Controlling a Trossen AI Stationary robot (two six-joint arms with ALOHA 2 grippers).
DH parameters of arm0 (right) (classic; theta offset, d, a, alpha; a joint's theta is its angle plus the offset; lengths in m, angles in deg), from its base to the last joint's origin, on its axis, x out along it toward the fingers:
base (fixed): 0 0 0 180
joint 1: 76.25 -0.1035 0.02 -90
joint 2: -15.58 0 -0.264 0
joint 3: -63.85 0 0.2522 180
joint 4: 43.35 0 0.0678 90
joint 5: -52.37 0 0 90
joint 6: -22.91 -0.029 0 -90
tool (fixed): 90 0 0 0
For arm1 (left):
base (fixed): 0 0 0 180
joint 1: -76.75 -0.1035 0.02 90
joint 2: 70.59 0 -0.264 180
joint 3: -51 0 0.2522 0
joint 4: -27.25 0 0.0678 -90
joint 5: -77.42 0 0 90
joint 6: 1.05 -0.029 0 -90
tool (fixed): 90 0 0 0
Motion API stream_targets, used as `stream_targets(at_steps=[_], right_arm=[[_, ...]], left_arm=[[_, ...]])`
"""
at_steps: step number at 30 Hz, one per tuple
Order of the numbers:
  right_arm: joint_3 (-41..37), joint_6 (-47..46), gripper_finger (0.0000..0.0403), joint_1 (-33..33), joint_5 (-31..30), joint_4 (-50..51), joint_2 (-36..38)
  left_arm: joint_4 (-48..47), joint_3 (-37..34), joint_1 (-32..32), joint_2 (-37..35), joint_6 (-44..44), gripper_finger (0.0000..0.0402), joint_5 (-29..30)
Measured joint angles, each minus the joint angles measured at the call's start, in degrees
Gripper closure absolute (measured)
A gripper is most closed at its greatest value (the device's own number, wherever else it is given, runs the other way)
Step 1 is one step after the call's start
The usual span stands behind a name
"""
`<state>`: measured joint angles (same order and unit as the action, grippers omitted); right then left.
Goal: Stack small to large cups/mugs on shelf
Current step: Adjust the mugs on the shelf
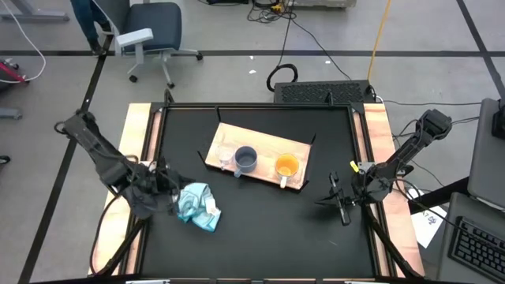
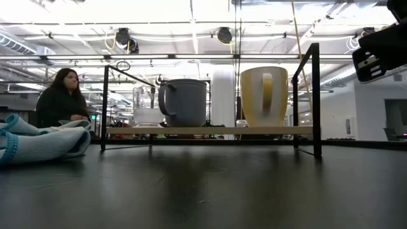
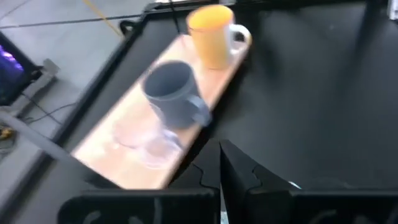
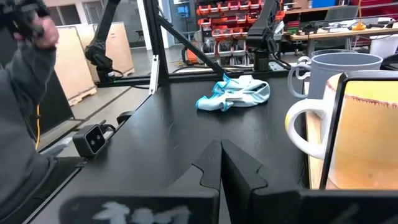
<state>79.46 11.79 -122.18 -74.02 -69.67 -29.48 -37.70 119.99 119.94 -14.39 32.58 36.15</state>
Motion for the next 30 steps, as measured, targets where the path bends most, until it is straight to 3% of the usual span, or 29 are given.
stream_targets(at_steps=[6, 12, 30], right_arm=[[0.0, -0.1, 0.0403, 0.0, 0.0, 0.0, 0.0], [0.0, 0.4, 0.0403, 0.1, 0.0, 0.0, 0.0], [0.0, 1.4, 0.0403, 0.1, -0.1, -0.6, 0.0]], left_arm=[[17.7, -15.4, 4.2, -1.1, 1.4, 0.0401, 2.7], [27.9, -23.7, 6.8, -1.2, 1.5, 0.0401, 6.9], [28.9, -33.7, 7.4, -1.2, 14.4, 0.0401, 11.4]])
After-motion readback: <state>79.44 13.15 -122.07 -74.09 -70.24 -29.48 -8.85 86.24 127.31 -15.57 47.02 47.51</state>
